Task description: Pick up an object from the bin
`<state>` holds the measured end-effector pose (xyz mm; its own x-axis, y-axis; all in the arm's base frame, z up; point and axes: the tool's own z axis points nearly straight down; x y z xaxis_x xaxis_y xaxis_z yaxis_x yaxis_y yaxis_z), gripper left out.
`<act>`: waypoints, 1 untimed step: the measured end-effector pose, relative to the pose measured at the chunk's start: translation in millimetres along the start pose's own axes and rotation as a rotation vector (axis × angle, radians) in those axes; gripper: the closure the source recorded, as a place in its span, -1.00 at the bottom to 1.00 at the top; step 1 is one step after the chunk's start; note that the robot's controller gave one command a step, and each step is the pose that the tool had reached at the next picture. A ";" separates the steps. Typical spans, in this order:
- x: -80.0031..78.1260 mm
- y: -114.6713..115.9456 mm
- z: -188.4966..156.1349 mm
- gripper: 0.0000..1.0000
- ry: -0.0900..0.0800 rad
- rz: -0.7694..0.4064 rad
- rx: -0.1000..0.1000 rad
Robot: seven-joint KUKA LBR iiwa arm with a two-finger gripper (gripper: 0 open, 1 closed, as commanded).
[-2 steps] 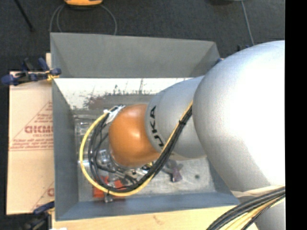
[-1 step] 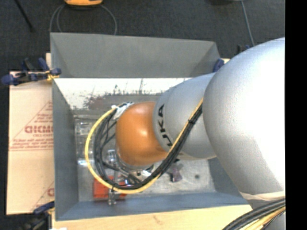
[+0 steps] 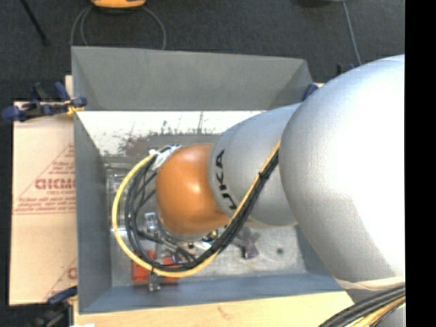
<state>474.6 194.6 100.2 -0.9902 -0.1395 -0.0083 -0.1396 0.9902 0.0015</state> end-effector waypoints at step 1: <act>-4.2 -13.9 25.6 -1.00 -0.013 0.073 -0.005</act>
Offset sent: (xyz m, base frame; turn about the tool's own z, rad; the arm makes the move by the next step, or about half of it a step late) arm 0.0000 -0.0146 -0.0302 0.0719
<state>480.9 181.5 74.6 -0.9975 -0.0670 -0.0209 -0.0672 0.9977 0.0073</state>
